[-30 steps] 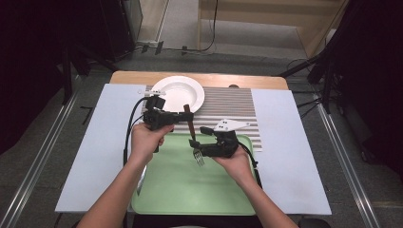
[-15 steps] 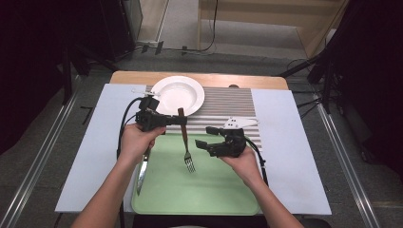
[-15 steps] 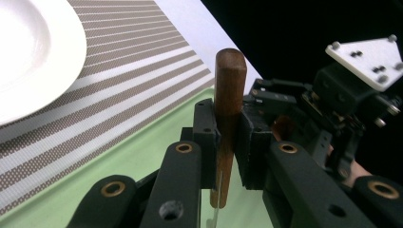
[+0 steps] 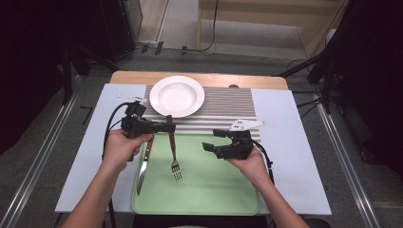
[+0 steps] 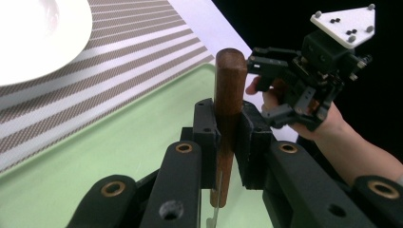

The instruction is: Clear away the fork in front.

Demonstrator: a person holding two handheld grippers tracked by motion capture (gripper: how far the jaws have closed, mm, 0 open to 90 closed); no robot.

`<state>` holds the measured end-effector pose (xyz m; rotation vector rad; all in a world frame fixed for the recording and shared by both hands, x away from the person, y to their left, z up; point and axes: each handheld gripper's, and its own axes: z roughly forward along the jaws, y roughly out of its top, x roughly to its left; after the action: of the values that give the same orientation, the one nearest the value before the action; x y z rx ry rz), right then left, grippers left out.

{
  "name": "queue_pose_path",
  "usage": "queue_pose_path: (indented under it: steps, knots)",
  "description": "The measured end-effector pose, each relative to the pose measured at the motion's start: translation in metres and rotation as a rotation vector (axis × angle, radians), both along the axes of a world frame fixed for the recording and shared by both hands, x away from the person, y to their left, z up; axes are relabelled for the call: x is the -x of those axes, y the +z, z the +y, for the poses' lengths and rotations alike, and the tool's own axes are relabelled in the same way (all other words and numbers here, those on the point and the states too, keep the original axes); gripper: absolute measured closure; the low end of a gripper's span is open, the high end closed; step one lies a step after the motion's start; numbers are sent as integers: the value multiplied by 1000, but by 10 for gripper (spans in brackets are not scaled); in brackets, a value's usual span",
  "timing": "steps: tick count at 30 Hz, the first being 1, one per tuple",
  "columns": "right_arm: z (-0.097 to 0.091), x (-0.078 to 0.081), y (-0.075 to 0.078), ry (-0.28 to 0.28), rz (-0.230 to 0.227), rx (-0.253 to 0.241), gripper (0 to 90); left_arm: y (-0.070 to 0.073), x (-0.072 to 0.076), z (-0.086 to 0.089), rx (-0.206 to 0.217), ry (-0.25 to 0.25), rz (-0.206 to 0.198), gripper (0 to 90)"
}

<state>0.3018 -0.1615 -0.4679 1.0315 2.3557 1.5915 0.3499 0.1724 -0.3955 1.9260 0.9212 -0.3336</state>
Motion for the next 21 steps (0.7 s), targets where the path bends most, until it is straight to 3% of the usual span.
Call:
queue_pose_path:
  steps: [5,16,21]
  knots:
    - [-8,4,-3,-14,-7,14,253,3,7,9,-21,-7,2,799]
    - [-28,14,-4,-46,-4,-4,253,-8,14,35,-93,35,52,799]
    - [-35,19,-5,-55,-5,3,252,-7,17,47,-104,53,67,799]
